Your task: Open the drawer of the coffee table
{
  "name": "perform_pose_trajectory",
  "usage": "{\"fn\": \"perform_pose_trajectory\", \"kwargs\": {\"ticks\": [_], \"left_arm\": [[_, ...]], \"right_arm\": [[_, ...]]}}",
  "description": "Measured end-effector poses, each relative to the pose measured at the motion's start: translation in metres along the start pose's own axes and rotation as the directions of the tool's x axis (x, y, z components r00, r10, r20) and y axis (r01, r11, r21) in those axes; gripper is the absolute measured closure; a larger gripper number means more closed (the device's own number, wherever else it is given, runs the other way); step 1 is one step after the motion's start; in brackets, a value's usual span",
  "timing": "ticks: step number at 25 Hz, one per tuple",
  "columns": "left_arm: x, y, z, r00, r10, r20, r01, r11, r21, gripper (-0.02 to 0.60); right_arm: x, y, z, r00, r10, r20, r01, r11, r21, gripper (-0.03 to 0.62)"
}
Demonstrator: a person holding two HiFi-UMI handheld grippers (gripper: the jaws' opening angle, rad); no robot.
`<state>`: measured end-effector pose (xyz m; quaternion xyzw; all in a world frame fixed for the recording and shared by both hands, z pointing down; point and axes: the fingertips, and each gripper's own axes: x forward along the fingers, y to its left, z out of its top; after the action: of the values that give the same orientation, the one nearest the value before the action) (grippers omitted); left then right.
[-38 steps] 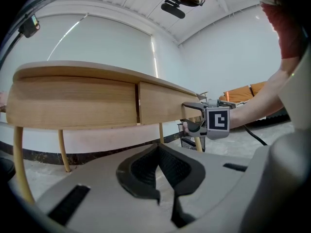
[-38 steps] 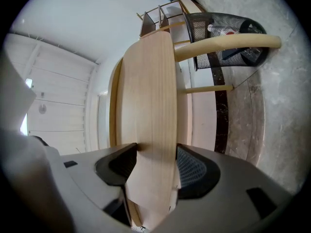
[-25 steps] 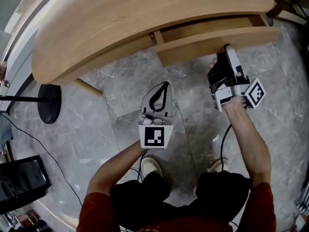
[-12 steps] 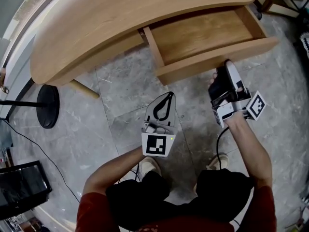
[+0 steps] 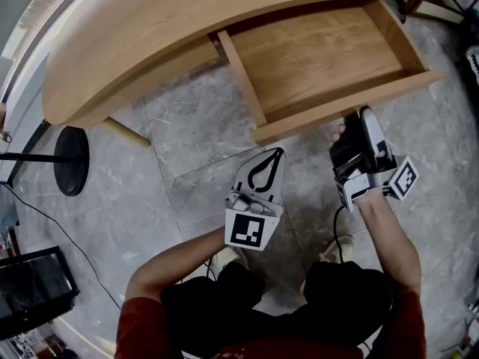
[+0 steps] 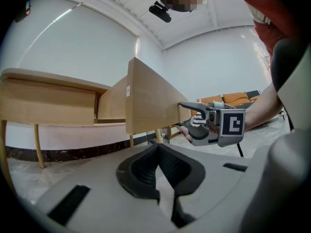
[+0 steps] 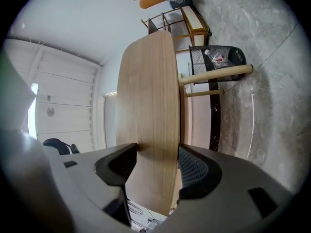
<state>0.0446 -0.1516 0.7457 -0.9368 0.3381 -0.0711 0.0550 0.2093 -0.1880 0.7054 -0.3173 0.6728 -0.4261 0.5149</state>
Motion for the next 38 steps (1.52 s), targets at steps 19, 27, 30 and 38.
{"fn": "perform_pose_trajectory", "kwargs": {"ticks": [19, 27, 30, 38], "left_arm": [[-0.005, -0.016, -0.010, 0.997, -0.039, -0.068, 0.040, 0.999, 0.011, 0.575], [0.000, -0.011, -0.005, 1.000, 0.010, -0.014, -0.011, 0.995, -0.101, 0.575], [0.003, -0.007, -0.013, 1.000, 0.006, -0.022, -0.008, 0.994, -0.105, 0.575], [0.000, -0.008, -0.036, 0.999, -0.004, -0.045, -0.002, 0.993, -0.120, 0.575]], "right_arm": [[-0.013, -0.013, 0.003, 0.991, 0.133, -0.021, -0.133, 0.991, -0.015, 0.340], [-0.011, -0.011, 0.002, 0.990, 0.131, -0.045, -0.133, 0.990, -0.047, 0.341], [-0.012, -0.021, -0.003, 0.992, 0.114, -0.060, -0.117, 0.991, -0.061, 0.341], [-0.059, -0.061, -0.036, 0.986, -0.092, -0.137, 0.073, 0.988, -0.137, 0.341]]}}
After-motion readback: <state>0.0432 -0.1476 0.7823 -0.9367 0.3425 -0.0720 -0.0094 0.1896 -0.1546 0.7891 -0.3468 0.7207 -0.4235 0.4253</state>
